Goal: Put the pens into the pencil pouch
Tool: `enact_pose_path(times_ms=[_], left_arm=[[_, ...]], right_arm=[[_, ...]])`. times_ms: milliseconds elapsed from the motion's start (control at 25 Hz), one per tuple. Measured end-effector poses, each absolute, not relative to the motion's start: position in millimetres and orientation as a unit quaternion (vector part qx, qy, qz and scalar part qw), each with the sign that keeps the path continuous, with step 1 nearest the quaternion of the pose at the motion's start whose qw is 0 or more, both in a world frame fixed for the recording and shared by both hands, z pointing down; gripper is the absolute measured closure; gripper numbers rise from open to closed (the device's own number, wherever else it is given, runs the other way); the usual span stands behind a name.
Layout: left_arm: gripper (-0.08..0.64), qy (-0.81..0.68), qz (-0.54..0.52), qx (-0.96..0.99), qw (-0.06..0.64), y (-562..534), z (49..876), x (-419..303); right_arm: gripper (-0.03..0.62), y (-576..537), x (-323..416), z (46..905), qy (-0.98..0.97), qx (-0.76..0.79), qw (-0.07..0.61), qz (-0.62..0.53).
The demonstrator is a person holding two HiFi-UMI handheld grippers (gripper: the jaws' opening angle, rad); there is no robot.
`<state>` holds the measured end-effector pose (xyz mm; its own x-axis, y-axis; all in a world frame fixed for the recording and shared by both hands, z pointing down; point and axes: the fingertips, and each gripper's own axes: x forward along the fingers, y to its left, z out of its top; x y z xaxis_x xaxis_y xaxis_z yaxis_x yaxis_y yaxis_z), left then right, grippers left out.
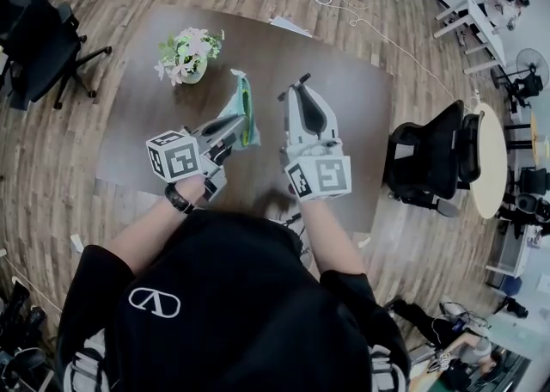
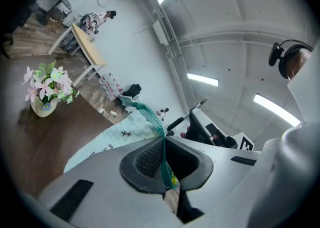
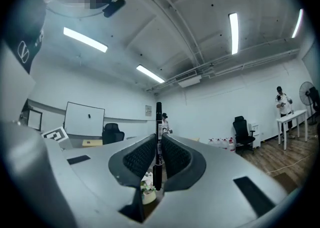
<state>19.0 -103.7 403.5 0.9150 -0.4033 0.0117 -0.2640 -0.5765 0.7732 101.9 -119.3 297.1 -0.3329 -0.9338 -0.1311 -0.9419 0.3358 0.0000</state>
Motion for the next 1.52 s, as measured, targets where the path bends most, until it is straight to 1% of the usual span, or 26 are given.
enact_pose_path(times_ms=[240, 480, 760, 1240, 1400, 1520], left_arm=[[0.548, -0.192, -0.083, 0.884, 0.419, -103.8, 405.8, 16.5], [0.548, -0.189, -0.083, 0.885, 0.416, -107.5, 404.9, 15.5], [0.548, -0.185, -0.086, 0.887, 0.414, -108.6, 403.0, 17.2], [0.548, -0.183, -0.092, 0.891, 0.405, -111.4, 392.9, 18.7], [0.548, -0.185, -0.09, 0.891, 0.405, -112.8, 394.6, 18.6], [0.548, -0.187, -0.09, 0.89, 0.406, -114.5, 395.6, 18.6]], right_arm=[[0.549, -117.2, 58.7, 288.1, 0.844, -0.53, 0.078, 0.019], [0.55, -120.9, 42.4, 287.1, 0.853, -0.515, 0.085, 0.006], [0.549, -124.2, 36.8, 304.6, 0.857, -0.51, 0.07, -0.011], [0.548, -128.0, 37.2, 349.2, 0.868, -0.49, 0.013, -0.082], [0.507, -122.9, 33.8, 349.7, 0.876, -0.476, 0.01, -0.083], [0.503, -122.1, 35.3, 345.9, 0.875, -0.477, 0.011, -0.075]])
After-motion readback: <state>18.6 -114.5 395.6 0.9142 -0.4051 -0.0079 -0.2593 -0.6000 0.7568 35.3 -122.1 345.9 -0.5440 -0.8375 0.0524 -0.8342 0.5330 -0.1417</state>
